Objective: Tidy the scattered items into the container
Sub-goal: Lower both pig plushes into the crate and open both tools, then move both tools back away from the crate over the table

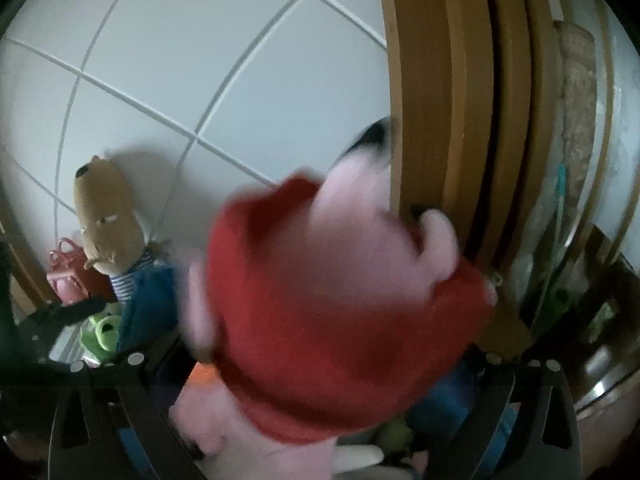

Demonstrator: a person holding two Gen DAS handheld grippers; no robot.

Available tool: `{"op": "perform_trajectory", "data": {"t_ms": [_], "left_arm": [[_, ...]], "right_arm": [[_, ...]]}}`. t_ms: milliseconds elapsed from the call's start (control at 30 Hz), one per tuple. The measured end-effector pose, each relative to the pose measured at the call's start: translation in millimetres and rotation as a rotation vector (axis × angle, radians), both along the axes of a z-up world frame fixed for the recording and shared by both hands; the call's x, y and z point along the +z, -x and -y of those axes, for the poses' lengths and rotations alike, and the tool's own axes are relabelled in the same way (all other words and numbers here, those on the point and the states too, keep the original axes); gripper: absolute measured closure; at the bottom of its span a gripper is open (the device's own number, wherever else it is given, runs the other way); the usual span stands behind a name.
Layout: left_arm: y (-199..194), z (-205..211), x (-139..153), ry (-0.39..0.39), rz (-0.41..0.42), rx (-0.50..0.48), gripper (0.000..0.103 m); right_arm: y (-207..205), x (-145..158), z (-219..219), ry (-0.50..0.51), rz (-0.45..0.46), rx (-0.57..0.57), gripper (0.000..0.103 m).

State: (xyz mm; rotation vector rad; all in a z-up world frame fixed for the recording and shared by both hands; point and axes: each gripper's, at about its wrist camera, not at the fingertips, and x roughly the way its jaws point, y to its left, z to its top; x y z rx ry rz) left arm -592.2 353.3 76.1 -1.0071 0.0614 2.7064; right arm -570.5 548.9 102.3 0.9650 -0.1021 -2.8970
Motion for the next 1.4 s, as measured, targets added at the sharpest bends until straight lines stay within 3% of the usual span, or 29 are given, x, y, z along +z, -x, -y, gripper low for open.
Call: {"op": "perform_trajectory", "data": {"t_ms": [200, 367, 567, 733, 900, 1100, 1400], "left_arm": [[-8.2, 4.3, 5.7, 0.001, 0.005, -0.004, 0.0], [-31.5, 31.6, 9.5, -0.007, -0.035, 0.016, 0.0], [-109.9, 80.5, 27.3, -0.013, -0.1, 0.028, 0.0], [-194.9, 145.6, 34.0, 0.017, -0.168, 0.077, 0.0], [-281.7, 216.2, 9.8, 0.022, -0.194, 0.128, 0.0], [-362.9, 284.9, -43.8, 0.023, -0.115, 0.224, 0.0], [-450.1, 311.6, -77.3, 0.052, -0.094, 0.339, 0.0]], "right_arm": [[-5.7, 5.6, 1.9, -0.023, -0.015, -0.019, 0.0], [-43.7, 23.8, 17.3, -0.037, -0.063, 0.01, 0.0], [-126.1, 51.8, 69.0, -0.011, -0.139, 0.093, 0.0], [-215.2, 62.6, 127.0, 0.043, -0.193, 0.168, 0.0], [-296.5, 32.6, 184.2, 0.056, -0.203, 0.176, 0.0], [-390.6, -35.3, 236.0, 0.015, -0.224, 0.061, 0.0], [-452.8, -96.3, 271.8, -0.04, -0.13, 0.058, 0.0]]}}
